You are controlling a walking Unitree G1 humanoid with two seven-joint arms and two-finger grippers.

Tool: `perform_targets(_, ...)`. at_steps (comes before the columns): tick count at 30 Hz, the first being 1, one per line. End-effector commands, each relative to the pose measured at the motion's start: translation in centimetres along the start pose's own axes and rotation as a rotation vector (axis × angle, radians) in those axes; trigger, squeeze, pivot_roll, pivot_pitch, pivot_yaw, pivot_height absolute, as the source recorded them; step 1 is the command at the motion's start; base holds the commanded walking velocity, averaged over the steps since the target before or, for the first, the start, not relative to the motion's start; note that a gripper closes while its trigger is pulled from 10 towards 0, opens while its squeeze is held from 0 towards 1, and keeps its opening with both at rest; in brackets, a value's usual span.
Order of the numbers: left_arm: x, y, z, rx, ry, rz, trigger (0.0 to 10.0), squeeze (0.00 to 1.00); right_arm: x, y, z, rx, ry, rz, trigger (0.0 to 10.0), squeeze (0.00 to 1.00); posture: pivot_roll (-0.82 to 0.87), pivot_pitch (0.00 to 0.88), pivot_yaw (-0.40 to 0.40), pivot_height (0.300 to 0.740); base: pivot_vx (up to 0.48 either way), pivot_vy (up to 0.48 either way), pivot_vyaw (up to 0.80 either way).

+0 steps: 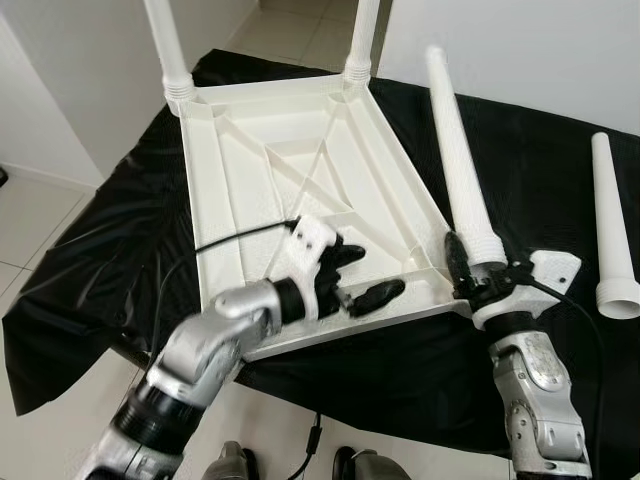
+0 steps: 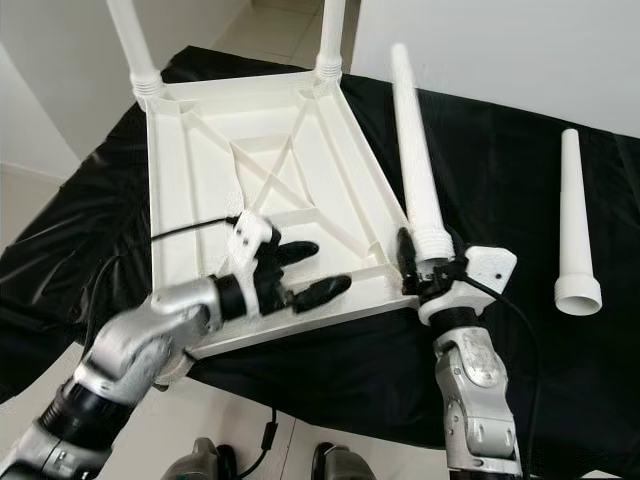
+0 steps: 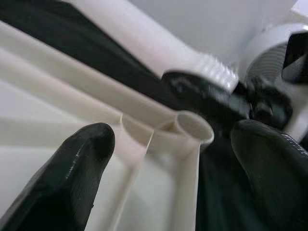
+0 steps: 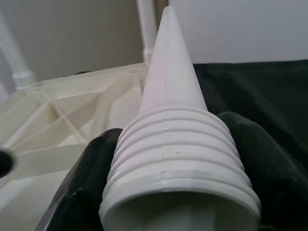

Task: Building children table

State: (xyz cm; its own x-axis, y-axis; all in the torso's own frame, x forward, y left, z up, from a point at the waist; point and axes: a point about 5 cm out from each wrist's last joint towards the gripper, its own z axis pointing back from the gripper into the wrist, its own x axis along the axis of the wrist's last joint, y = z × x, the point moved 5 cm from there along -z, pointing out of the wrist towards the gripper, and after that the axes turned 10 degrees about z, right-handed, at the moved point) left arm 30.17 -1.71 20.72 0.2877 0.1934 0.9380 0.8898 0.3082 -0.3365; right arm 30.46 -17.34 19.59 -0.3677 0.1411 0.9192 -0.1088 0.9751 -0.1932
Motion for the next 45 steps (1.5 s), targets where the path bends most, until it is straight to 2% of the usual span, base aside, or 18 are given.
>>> perform_targets(1, -0.8, -1.9, 0.1, -0.232, 0.060, 0.052, 10.0, 0.00, 1.0, 0.6, -0.1, 0.037, -0.053, 0.034, 10.0, 0.00, 0.02, 0.146, -0.033, 0.740, 0.000, 0.000, 0.00)
perform_targets(4, 0.1, -1.4, -0.9, -0.248, 0.063, 0.145, 10.0, 0.00, 1.4, 1.8, -0.3, 0.088, -0.082, 0.044, 10.0, 0.00, 0.01, 0.140, -0.031, 0.740, 0.000, 0.000, 0.00)
perform_targets(10, 0.8, -0.7, -1.7, -0.247, 0.073, 0.205, 10.0, 0.00, 1.9, 2.6, -0.6, 0.122, -0.116, 0.055, 10.0, 0.00, 0.01, 0.133, -0.025, 0.740, 0.000, 0.000, 0.00)
perform_targets(16, 2.4, 2.3, -3.2, -0.151, 0.042, 0.338, 10.0, 0.00, 2.2, 3.7, -0.6, 0.173, -0.144, 0.070, 10.0, 0.00, 0.00, 0.129, -0.014, 0.740, 0.000, 0.000, 0.00)
perform_targets(18, 2.6, 2.5, -3.4, -0.147, 0.037, 0.354, 10.0, 0.00, 2.2, 3.9, -0.5, 0.181, -0.145, 0.071, 10.0, 0.00, 0.00, 0.130, -0.011, 0.740, 0.000, 0.000, 0.00)
perform_targets(19, 3.4, 2.8, -3.4, -0.154, 0.019, 0.383, 10.0, 0.00, 2.1, 4.2, -0.4, 0.200, -0.146, 0.075, 10.0, 0.00, 0.00, 0.131, -0.010, 0.740, 0.000, 0.000, 0.00)
perform_targets(24, 4.1, 2.9, -3.4, -0.160, 0.006, 0.399, 10.0, 0.00, 2.1, 4.5, -0.3, 0.215, -0.144, 0.076, 10.0, 0.00, 0.00, 0.134, -0.005, 0.740, 0.000, 0.000, 0.00)
perform_targets(27, 5.4, 3.5, -3.5, -0.155, -0.013, 0.402, 10.0, 0.00, 2.0, 4.9, 0.0, 0.243, -0.147, 0.093, 10.0, 0.00, 0.00, 0.137, -0.005, 0.740, 0.000, 0.000, 0.00)
perform_targets(33, 6.3, 4.4, -3.5, -0.135, -0.031, 0.400, 10.0, 0.00, 2.3, 5.3, 0.3, 0.257, -0.153, 0.097, 10.0, 0.00, 0.00, 0.140, -0.005, 0.740, 0.000, 0.000, 0.00)
perform_targets(36, 7.7, 5.6, -3.6, -0.101, -0.066, 0.418, 10.0, 0.00, 2.5, 5.4, 0.7, 0.265, -0.157, 0.095, 10.0, 0.00, 0.00, 0.145, -0.001, 0.740, 0.000, 0.000, 0.00)
perform_targets(43, 10.1, 6.4, -3.5, -0.066, -0.131, 0.393, 9.9, 0.00, 2.5, 5.1, 1.6, 0.263, -0.132, 0.122, 10.0, 0.00, -0.01, 0.148, 0.004, 0.740, 0.000, 0.000, 0.00)
perform_targets(44, 10.4, 6.4, -3.5, -0.069, -0.143, 0.393, 3.9, 0.00, 2.4, 5.1, 1.6, 0.261, -0.127, 0.125, 10.0, 0.00, -0.01, 0.148, 0.004, 0.740, 0.000, 0.000, 0.00)
perform_targets(45, 10.4, 6.4, -3.5, -0.069, -0.143, 0.393, 3.9, 0.00, 2.4, 5.1, 1.6, 0.261, -0.127, 0.125, 10.0, 0.00, -0.01, 0.148, 0.004, 0.740, 0.000, 0.000, 0.00)
